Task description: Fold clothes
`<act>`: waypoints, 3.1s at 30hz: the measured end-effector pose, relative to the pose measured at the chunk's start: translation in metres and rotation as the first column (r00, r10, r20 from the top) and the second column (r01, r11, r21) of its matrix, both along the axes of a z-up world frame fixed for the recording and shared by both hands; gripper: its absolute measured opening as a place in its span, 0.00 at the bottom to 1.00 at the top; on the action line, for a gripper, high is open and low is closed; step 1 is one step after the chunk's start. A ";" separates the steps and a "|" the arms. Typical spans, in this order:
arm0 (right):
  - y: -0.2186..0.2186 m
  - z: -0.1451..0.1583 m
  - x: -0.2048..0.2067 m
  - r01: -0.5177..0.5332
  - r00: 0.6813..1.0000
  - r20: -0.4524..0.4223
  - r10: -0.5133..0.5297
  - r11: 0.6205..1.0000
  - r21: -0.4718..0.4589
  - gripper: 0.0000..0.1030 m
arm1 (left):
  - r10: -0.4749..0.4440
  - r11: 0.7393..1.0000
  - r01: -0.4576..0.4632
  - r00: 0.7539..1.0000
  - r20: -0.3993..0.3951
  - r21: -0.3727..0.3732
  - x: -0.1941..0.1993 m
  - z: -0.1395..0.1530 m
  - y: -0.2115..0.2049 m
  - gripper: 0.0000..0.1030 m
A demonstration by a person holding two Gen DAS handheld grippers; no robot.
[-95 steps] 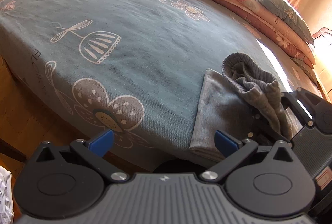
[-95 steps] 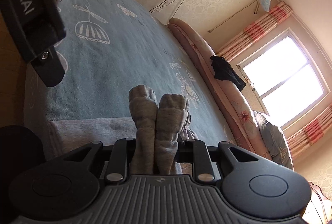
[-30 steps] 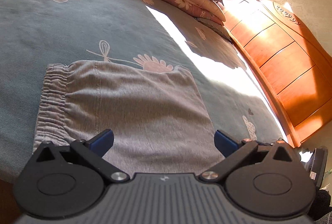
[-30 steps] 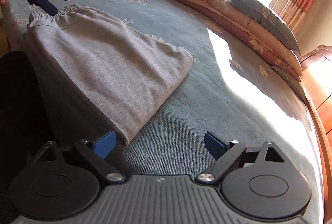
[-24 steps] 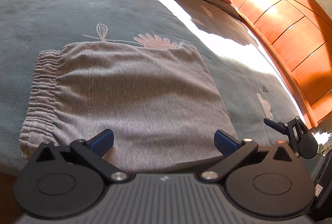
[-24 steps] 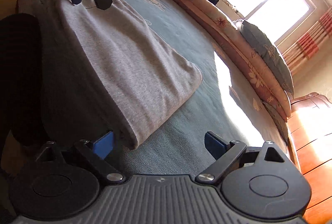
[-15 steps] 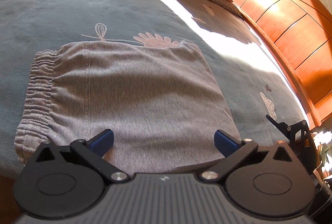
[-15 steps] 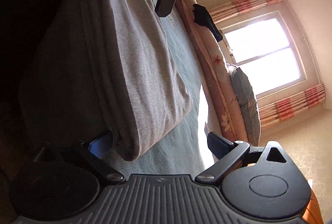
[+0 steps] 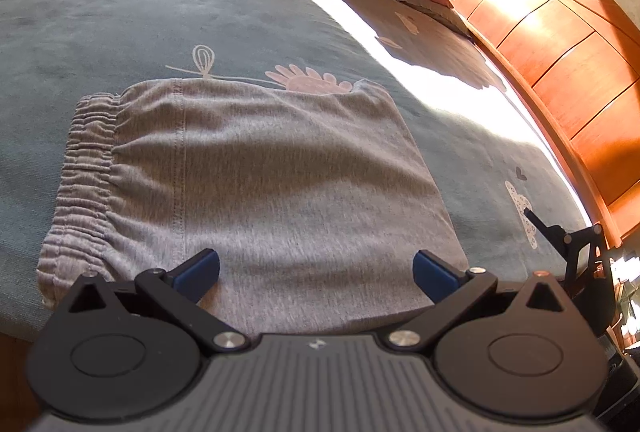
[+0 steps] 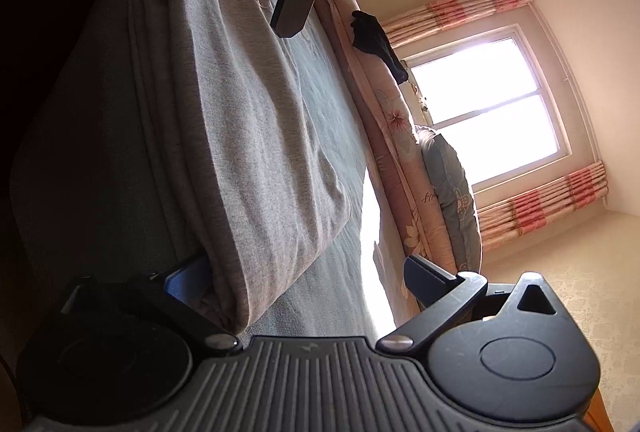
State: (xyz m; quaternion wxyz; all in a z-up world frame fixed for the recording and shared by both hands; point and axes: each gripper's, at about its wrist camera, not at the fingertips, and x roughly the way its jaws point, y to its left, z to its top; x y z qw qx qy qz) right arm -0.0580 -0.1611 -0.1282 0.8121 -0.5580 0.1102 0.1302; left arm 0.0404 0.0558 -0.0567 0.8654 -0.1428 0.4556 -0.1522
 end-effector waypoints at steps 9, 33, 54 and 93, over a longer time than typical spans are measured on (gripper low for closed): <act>-0.007 0.000 0.015 0.105 0.994 -0.038 -0.103 0.993 0.063 1.00 | 0.013 1.000 -0.013 1.000 -0.012 0.007 0.005 -0.010 0.002 0.99; -0.026 0.018 0.023 0.225 0.972 -0.145 -0.184 0.908 0.354 1.00 | 0.018 0.993 -0.024 0.998 0.053 0.115 -0.022 -0.011 0.027 0.99; -0.048 0.011 0.016 0.337 0.933 -0.286 -0.221 0.816 0.470 1.00 | 0.100 0.994 -0.096 0.993 0.059 -0.059 0.085 -0.016 0.059 0.97; -0.060 0.014 0.019 0.316 0.915 -0.376 -0.143 0.836 0.450 1.00 | -0.216 0.976 0.217 0.969 0.119 0.001 -0.041 -0.017 0.023 0.99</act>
